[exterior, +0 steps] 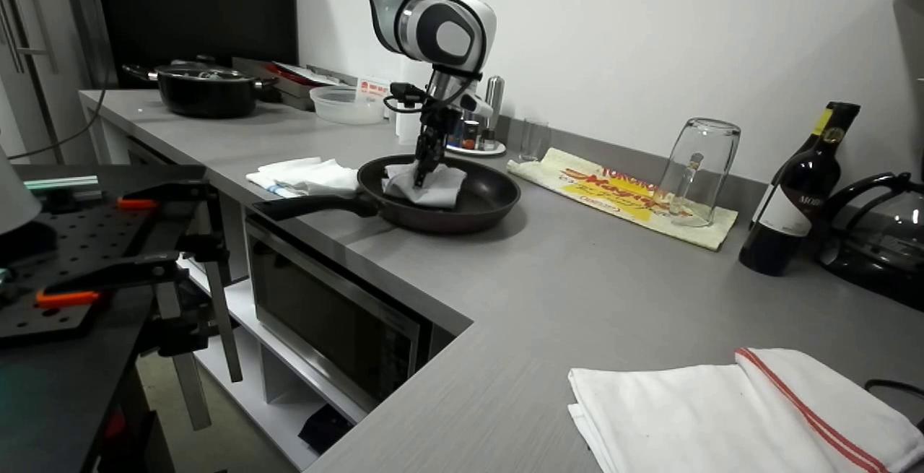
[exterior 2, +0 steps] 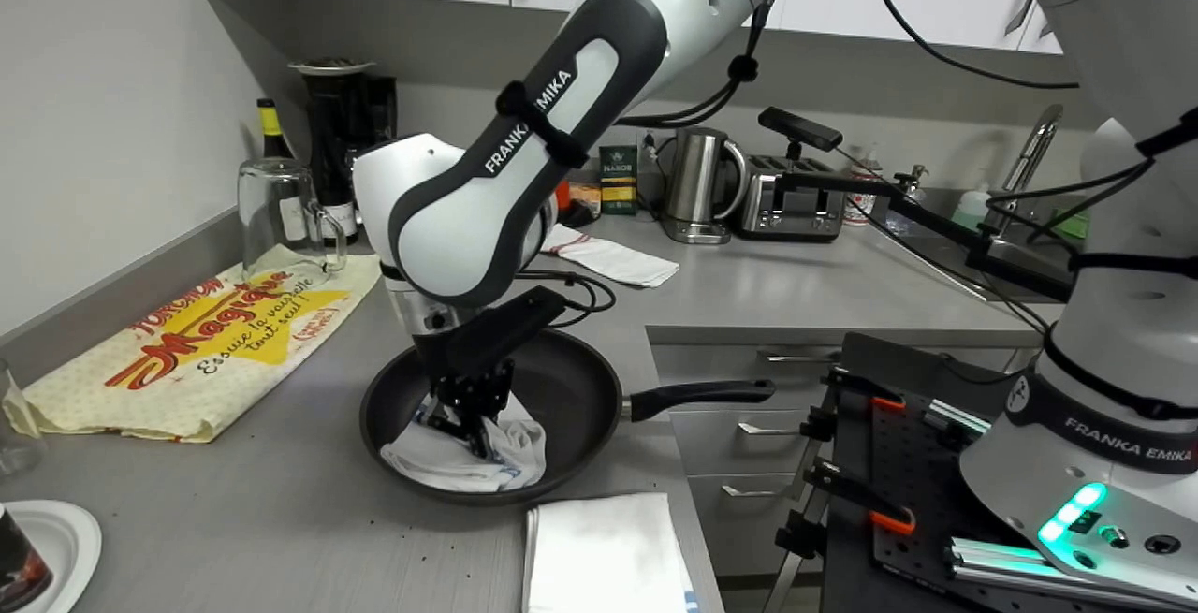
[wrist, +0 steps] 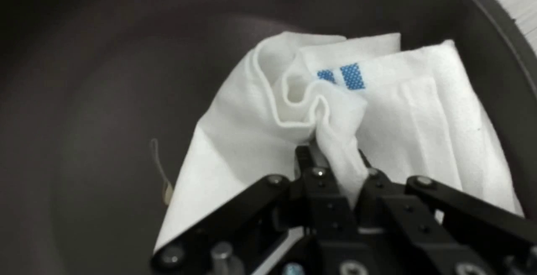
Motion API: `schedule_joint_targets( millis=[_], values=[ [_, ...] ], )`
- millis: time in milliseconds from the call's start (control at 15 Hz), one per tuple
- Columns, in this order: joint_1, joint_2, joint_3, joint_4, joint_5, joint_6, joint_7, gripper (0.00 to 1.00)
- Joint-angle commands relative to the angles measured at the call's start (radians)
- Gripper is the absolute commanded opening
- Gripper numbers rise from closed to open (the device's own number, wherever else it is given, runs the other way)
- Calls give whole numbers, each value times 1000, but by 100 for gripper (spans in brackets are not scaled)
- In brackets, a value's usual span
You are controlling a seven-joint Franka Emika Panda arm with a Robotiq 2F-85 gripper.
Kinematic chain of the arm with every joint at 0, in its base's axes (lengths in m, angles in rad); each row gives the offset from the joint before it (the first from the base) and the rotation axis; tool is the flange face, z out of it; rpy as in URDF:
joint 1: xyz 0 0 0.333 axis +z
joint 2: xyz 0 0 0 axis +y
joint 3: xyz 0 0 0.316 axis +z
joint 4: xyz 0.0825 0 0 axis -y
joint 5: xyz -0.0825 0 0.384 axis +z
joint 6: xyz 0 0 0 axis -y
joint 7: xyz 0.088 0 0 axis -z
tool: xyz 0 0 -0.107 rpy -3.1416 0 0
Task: Use the towel to clean the pan
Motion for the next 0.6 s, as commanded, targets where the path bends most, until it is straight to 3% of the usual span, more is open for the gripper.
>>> schedule_joint_targets(
  millis=[0, 267, 533],
  values=[
    [-42, 36, 54, 15, 135, -22, -64, 2],
    [-88, 39, 90, 20, 261, -49, -123, 2],
    [-106, 6, 86, 9, 304, -65, -155, 2]
  ],
)
